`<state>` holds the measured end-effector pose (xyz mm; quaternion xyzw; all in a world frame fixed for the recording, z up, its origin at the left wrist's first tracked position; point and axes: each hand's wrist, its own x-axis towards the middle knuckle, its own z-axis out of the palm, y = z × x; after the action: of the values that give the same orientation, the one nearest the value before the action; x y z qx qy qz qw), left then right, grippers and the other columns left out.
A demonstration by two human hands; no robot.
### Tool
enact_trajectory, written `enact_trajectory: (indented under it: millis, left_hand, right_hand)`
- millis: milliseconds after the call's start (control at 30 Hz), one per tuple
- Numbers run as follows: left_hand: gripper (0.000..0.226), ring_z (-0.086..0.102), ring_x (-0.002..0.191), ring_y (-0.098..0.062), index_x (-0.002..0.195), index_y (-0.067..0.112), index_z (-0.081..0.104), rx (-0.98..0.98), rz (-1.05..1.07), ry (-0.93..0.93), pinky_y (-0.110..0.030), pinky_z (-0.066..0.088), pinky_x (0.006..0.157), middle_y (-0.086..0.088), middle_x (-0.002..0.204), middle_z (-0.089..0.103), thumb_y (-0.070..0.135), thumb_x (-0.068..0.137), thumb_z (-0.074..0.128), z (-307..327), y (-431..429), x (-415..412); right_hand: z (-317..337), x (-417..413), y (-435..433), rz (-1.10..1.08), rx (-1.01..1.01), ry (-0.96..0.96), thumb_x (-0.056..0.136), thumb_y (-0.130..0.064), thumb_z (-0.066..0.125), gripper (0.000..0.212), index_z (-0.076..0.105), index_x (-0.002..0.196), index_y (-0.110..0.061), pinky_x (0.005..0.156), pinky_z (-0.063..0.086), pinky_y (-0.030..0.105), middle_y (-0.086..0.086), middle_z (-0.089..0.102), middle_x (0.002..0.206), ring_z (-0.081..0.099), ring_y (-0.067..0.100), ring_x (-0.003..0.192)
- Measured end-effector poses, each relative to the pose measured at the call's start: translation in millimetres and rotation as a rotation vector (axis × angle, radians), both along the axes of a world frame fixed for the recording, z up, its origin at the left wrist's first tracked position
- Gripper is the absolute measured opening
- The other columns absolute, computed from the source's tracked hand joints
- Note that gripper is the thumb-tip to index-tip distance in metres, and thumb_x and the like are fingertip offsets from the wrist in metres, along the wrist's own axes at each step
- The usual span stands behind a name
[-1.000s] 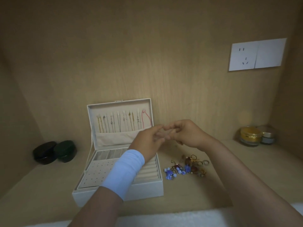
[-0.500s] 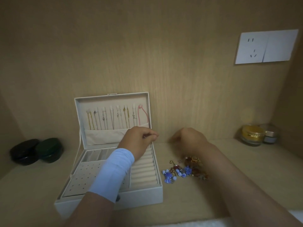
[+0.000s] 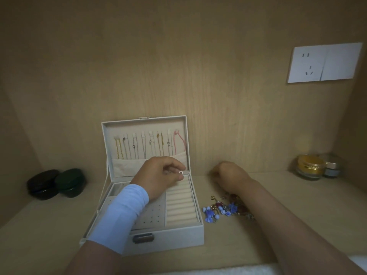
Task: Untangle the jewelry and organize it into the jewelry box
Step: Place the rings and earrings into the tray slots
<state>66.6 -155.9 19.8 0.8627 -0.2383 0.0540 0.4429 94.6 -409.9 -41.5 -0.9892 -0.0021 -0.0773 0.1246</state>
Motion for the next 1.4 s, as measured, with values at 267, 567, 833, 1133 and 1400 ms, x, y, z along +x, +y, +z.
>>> enact_trajectory:
  millis: [267, 567, 833, 1133, 1400]
  left_hand:
    - [0.013, 0.065, 0.077, -0.008, 0.081, 0.03, 0.078, -0.012, 0.035, -0.01, -0.017, 0.05, 0.078, 0.011, 0.082, 0.073, 0.017, 0.08, 0.079, -1.9, 15.3, -11.1]
    - [0.012, 0.059, 0.071, 0.003, 0.079, 0.027, 0.076, -0.018, 0.013, -0.017, -0.018, 0.047, 0.078, 0.016, 0.074, 0.069, 0.016, 0.083, 0.074, -11.2, 5.3, -9.0]
    - [0.014, 0.056, 0.071, 0.008, 0.079, 0.032, 0.074, 0.01, -0.042, -0.034, -0.018, 0.045, 0.079, 0.021, 0.074, 0.066, 0.019, 0.084, 0.073, -15.3, -6.8, -4.4]
    - [0.008, 0.056, 0.072, 0.009, 0.085, 0.025, 0.075, 0.029, -0.042, -0.038, -0.015, 0.044, 0.078, 0.015, 0.079, 0.068, 0.019, 0.086, 0.072, -17.6, -5.5, -4.7]
    - [0.01, 0.055, 0.064, 0.003, 0.083, 0.027, 0.073, -0.012, 0.034, -0.027, -0.019, 0.044, 0.074, 0.014, 0.08, 0.069, 0.02, 0.088, 0.068, -3.7, 11.8, -13.3]
  right_hand:
    - [4.0, -2.5, 0.3, -0.007, 0.102, 0.024, 0.093, -0.003, 0.059, 0.029, 0.073, 0.117, -0.012, 0.101, 0.047, 0.027, 0.006, 0.066, 0.125, 0.062, 0.021, 0.115]
    - [15.8, -12.9, -2.1, -0.033, 0.258, 0.007, 0.087, 0.002, 0.058, 0.031, 0.077, 0.106, -0.012, 0.088, 0.047, 0.019, 0.002, 0.072, 0.115, 0.064, 0.016, 0.109]
    - [21.6, -18.2, -17.5, -0.068, 0.317, 0.136, 0.088, -0.001, 0.056, 0.038, 0.073, 0.118, -0.015, 0.084, 0.044, 0.019, 0.0, 0.068, 0.127, 0.061, 0.013, 0.11]
    - [18.1, -18.5, 0.7, 0.116, 0.307, 0.194, 0.081, -0.021, 0.08, 0.017, 0.08, 0.099, -0.023, 0.086, 0.048, 0.018, -0.023, 0.069, 0.091, 0.062, -0.007, 0.086]
    - [35.8, -23.9, 20.8, 0.157, 0.366, -0.001, 0.09, -0.016, 0.071, 0.012, 0.074, 0.083, -0.024, 0.067, 0.047, 0.016, -0.01, 0.07, 0.081, 0.064, 0.002, 0.072]
